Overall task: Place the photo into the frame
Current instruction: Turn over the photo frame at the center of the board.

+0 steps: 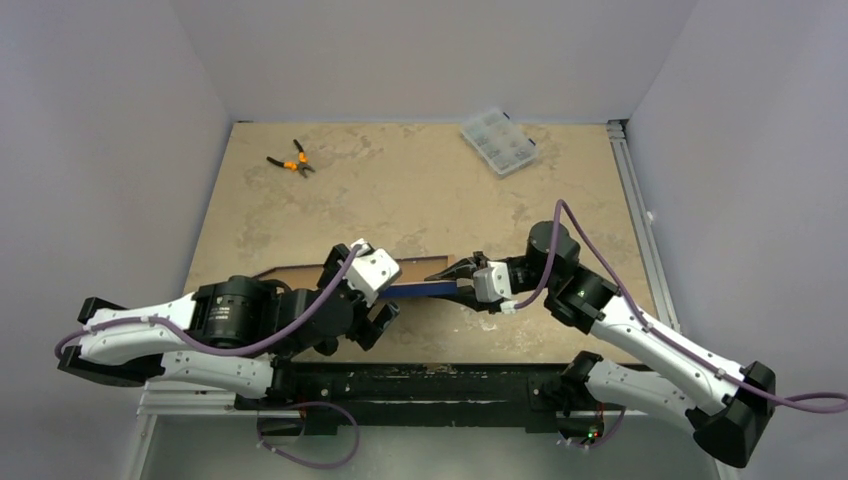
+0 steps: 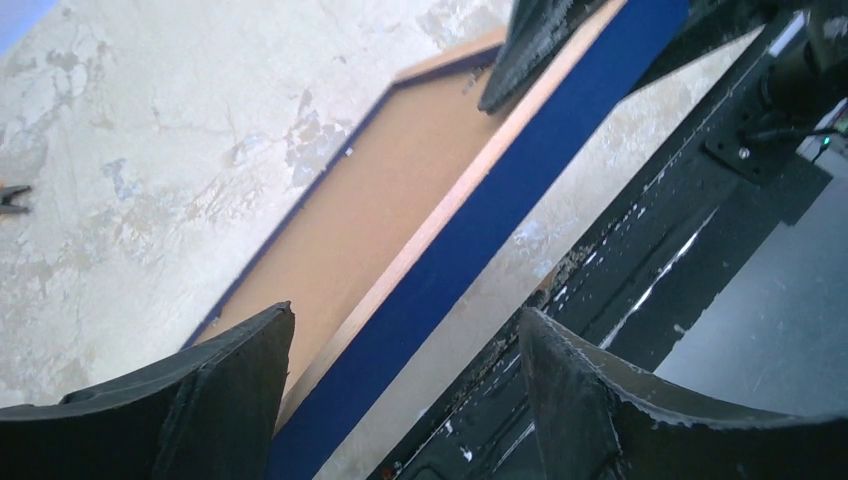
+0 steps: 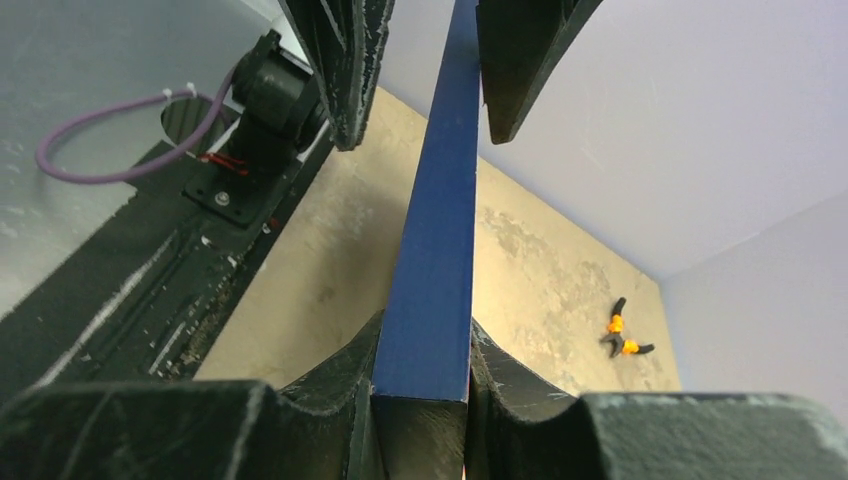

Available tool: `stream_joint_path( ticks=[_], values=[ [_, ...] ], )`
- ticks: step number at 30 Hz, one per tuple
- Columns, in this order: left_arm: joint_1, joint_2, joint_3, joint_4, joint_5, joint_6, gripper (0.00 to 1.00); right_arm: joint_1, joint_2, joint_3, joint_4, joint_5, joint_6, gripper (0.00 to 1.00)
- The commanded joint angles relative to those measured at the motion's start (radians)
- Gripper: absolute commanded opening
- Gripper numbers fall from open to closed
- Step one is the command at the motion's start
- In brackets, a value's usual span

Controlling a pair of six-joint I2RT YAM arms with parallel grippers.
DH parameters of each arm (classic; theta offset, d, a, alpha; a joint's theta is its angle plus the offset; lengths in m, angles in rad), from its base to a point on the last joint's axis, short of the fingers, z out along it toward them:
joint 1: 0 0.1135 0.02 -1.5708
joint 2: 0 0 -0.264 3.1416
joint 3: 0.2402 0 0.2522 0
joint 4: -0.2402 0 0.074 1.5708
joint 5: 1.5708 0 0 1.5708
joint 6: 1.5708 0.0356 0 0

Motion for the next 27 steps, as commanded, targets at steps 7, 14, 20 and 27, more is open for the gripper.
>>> stream_joint_path(
  ticks=[7, 14, 20, 27],
  values=[
    [-0.005, -0.08, 0.087, 0.176, -0.041, -0.058, 0.8, 0.004, -0.085, 0.075, 0.078, 0.351, 0.619, 0.0],
    [-0.004, -0.209, -0.017, 0.281, -0.031, -0.104, 0.8, 0.001, -0.051, 0.183, -0.224, 0.661, 0.874, 0.0],
    [-0.005, -0.262, -0.114, 0.287, -0.056, -0.176, 0.8, -0.061, -0.076, 0.125, -0.31, 0.871, 1.011, 0.0],
    [-0.005, -0.226, -0.167, 0.253, -0.074, -0.256, 0.8, -0.3, -0.137, 0.0, -0.319, 0.846, 1.137, 0.0]
  ],
)
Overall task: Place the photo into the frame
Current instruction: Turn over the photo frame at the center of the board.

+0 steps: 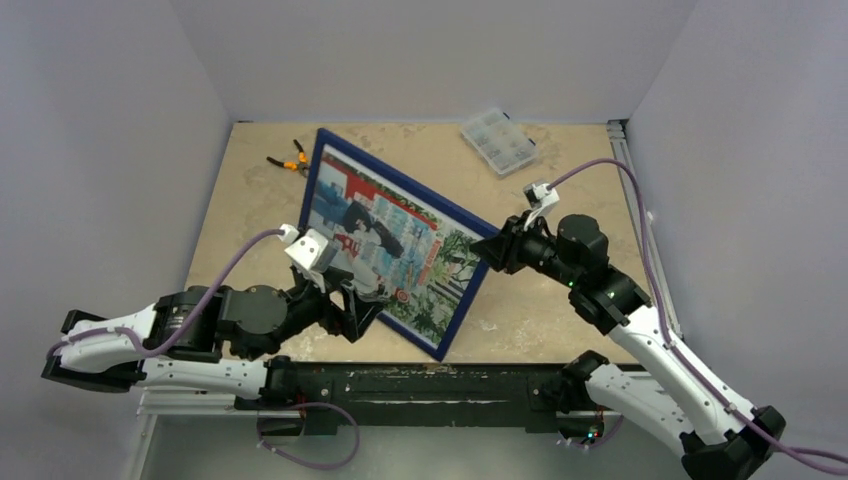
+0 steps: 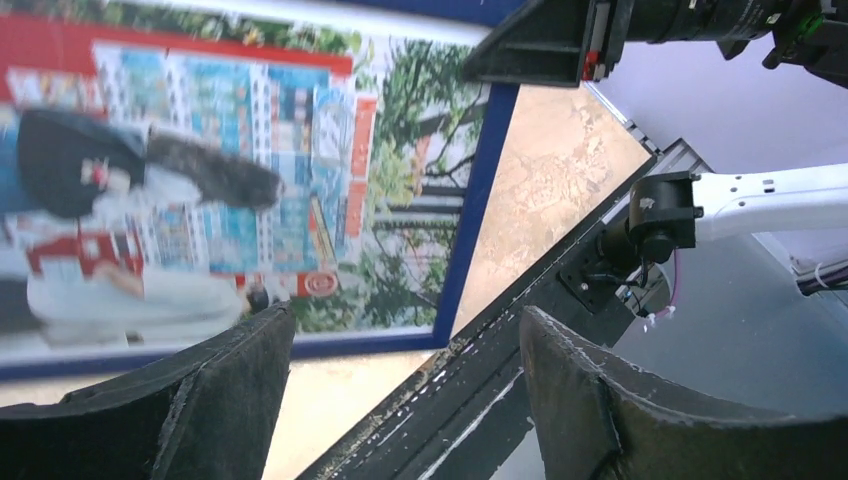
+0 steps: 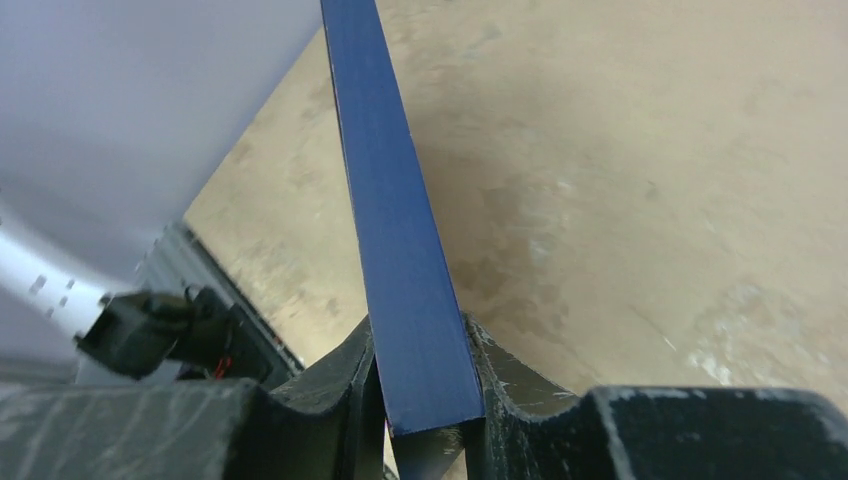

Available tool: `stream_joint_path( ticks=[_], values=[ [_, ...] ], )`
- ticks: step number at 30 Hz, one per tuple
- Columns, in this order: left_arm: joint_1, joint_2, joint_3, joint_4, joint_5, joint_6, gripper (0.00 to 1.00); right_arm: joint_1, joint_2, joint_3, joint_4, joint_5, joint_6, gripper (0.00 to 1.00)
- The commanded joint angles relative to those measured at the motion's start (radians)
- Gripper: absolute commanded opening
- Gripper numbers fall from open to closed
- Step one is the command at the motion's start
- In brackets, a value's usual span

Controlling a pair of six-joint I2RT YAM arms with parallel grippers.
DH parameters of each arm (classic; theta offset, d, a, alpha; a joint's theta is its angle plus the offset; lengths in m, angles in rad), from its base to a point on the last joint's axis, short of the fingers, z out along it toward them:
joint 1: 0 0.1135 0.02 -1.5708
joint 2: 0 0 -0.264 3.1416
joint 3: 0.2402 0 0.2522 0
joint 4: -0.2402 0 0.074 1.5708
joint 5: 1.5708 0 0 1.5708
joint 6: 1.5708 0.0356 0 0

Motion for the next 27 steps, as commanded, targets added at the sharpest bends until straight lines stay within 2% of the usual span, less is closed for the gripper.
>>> stream_joint_path(
  ticks=[1, 3, 9, 15, 20, 24, 27],
  values=[
    [-0.003, 0.033, -0.027, 0.004, -0.024, -0.091, 0.81, -0.137, -0.023, -0.048, -0.042, 0.169, 0.041, 0.0],
    [-0.002, 0.054, -0.045, 0.0, -0.027, -0.119, 0.82, -0.188, -0.002, -0.058, -0.071, 0.155, 0.039, 0.0],
    [0.012, 0.148, -0.066, -0.024, -0.019, -0.212, 0.89, -0.364, 0.167, -0.119, -0.078, -0.083, 0.004, 0.0],
    [0.143, 0.284, -0.085, 0.015, 0.173, -0.244, 0.91, -0.485, 0.317, -0.191, -0.014, -0.217, -0.02, 0.11],
    [0.225, 0.405, -0.101, 0.076, 0.282, -0.242, 0.92, -0.513, 0.447, -0.192, 0.003, -0.182, -0.048, 0.25],
    [0.275, 0.488, -0.102, 0.115, 0.364, -0.239, 0.92, -0.526, 0.571, -0.193, 0.059, -0.289, -0.063, 0.28],
    [0.294, 0.537, -0.109, 0.148, 0.416, -0.237, 0.92, -0.533, 0.627, -0.206, 0.106, -0.314, -0.048, 0.3]
  ],
)
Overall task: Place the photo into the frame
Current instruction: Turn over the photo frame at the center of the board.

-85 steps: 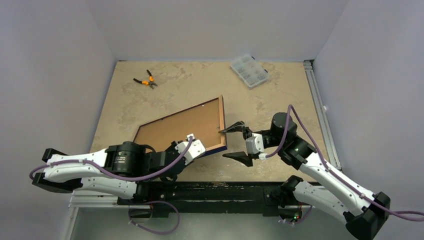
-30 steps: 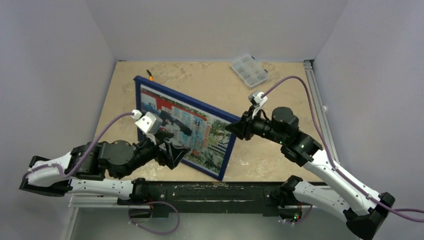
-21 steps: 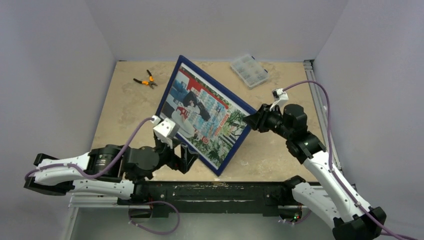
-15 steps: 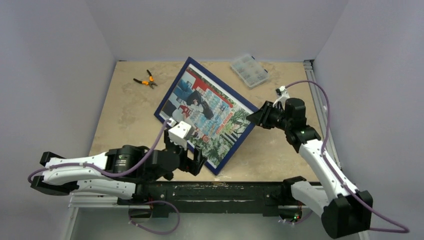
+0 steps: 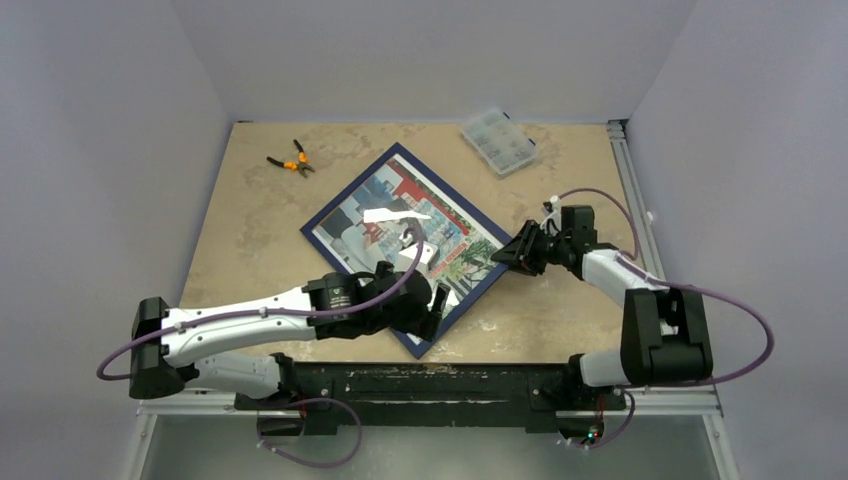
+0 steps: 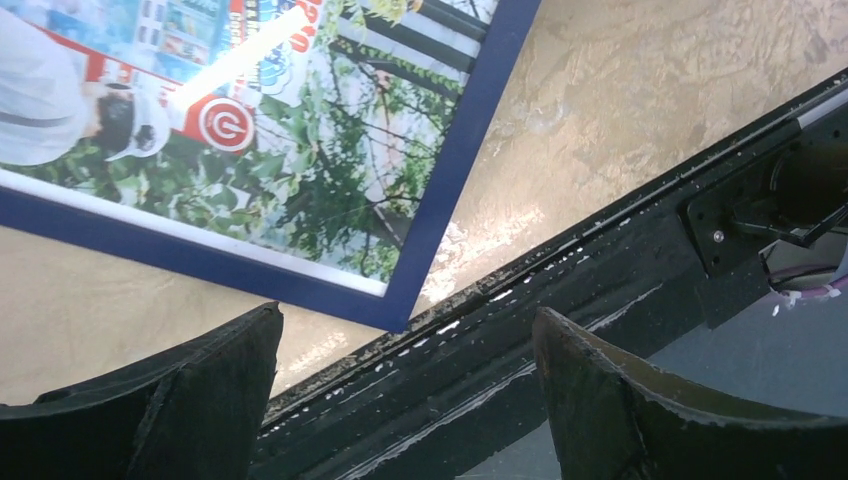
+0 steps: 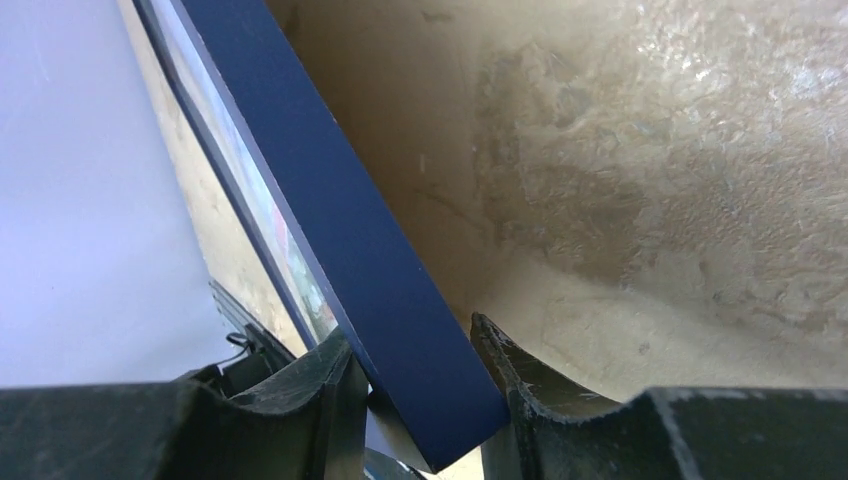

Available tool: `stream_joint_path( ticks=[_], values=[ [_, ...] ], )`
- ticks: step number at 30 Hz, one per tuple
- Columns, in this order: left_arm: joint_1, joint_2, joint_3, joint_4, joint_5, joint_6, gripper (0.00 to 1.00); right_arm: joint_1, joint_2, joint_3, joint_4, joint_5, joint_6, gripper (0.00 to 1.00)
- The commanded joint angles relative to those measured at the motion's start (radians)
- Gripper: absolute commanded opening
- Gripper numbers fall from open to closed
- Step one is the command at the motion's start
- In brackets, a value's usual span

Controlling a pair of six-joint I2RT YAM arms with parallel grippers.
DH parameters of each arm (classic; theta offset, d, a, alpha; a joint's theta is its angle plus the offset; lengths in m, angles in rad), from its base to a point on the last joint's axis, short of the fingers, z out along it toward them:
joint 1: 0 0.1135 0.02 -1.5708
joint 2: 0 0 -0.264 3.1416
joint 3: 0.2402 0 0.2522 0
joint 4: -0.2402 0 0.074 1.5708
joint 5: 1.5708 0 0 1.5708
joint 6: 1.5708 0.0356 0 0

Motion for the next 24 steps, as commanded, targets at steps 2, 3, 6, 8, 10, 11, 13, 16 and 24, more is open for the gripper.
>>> stream_joint_path(
  ticks=[2, 3, 6, 8, 10, 11, 13, 16, 24],
  values=[
    [0.032, 0.064, -0.012, 0.097, 0.129, -0.018, 0.92, 0.014, 0.081, -0.03, 0.013, 0.086, -0.265, 0.31],
    [0.031, 0.075, -0.017, 0.107, 0.139, -0.02, 0.92, 0.014, 0.088, -0.021, -0.002, 0.099, -0.27, 0.32],
    [0.035, 0.107, -0.037, 0.139, 0.166, -0.024, 0.93, 0.015, 0.083, -0.003, -0.039, 0.151, -0.277, 0.33],
    [0.037, 0.125, -0.047, 0.155, 0.179, -0.026, 0.93, 0.015, 0.056, 0.001, -0.061, 0.199, -0.279, 0.35],
    [0.037, 0.143, -0.052, 0.17, 0.187, -0.028, 0.93, 0.014, 0.026, 0.007, -0.083, 0.248, -0.287, 0.36],
    [0.037, 0.152, -0.054, 0.177, 0.191, -0.028, 0.94, 0.014, 0.009, 0.009, -0.091, 0.274, -0.29, 0.37],
    [0.037, 0.17, -0.056, 0.197, 0.201, -0.026, 0.94, 0.015, -0.024, 0.011, -0.104, 0.307, -0.294, 0.37],
    [0.039, 0.199, -0.059, 0.232, 0.215, -0.018, 0.95, 0.015, -0.039, 0.017, -0.116, 0.319, -0.295, 0.38],
    [0.055, 0.258, -0.077, 0.292, 0.248, -0.003, 0.96, 0.011, 0.011, 0.019, -0.079, 0.277, -0.252, 0.46]
  ],
)
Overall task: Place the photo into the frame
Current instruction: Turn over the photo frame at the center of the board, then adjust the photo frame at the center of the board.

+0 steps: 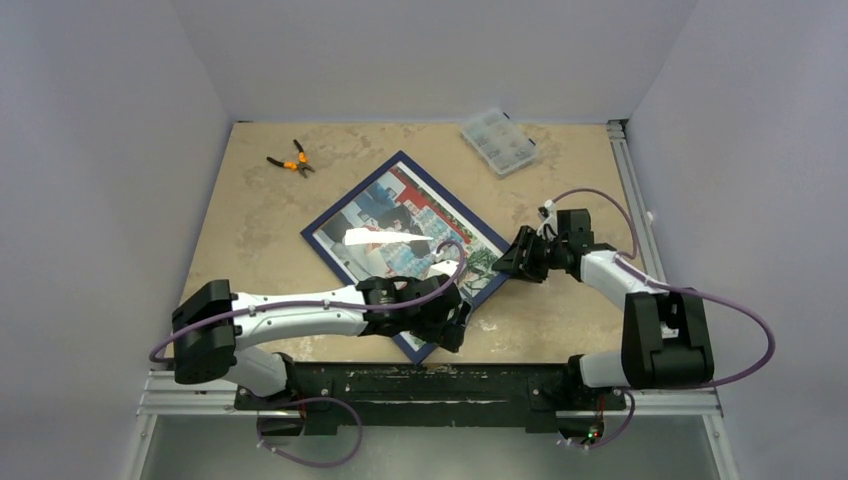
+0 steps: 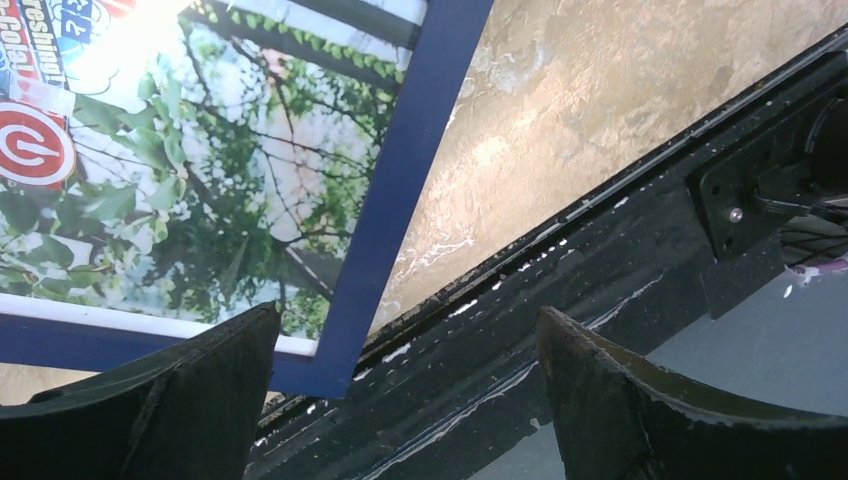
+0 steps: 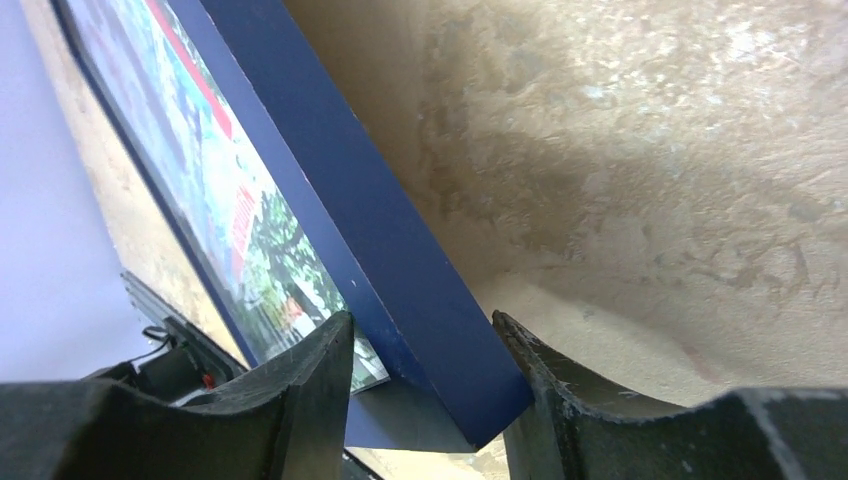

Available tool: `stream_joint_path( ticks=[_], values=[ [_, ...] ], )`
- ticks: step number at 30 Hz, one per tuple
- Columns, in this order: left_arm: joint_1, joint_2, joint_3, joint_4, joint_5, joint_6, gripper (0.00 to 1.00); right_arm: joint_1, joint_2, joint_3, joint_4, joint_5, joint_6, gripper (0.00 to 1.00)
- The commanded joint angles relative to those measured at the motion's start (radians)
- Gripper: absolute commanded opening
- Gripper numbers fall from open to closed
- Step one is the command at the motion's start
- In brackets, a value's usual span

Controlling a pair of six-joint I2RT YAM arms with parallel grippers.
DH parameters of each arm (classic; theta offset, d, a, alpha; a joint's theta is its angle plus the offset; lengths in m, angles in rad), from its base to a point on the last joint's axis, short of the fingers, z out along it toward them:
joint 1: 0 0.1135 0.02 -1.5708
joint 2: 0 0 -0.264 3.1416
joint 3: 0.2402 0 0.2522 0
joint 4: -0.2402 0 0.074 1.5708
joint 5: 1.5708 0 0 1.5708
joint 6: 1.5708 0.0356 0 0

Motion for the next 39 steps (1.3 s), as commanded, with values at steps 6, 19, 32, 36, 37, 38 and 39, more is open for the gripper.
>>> stream_joint_path(
  ticks=[6, 19, 32, 36, 37, 38, 39],
  values=[
    [0.027, 0.034, -0.036, 0.108, 0.047, 0.016, 0.96, -0.005, 0.024, 0.041, -0.004, 0.266, -0.129, 0.83],
    [0.042, 0.062, -0.096, 0.174, 0.102, 0.021, 0.97, -0.015, -0.165, 0.003, -0.082, 0.294, -0.097, 0.99],
    [0.044, 0.143, -0.143, 0.281, 0.159, 0.007, 0.95, -0.024, -0.255, -0.154, -0.069, 0.067, 0.019, 0.96],
    [0.044, 0.152, -0.135, 0.286, 0.174, 0.003, 0.92, -0.003, -0.252, -0.197, -0.019, 0.046, 0.063, 0.9],
    [0.043, 0.148, -0.133, 0.286, 0.176, -0.002, 0.92, 0.006, -0.251, -0.205, -0.003, 0.048, 0.076, 0.89],
    [0.042, 0.146, -0.132, 0.286, 0.176, -0.007, 0.91, 0.018, -0.246, -0.211, 0.015, 0.053, 0.088, 0.89],
    [0.042, 0.141, -0.131, 0.286, 0.176, -0.008, 0.91, 0.031, -0.238, -0.216, 0.034, 0.057, 0.101, 0.89]
  ],
)
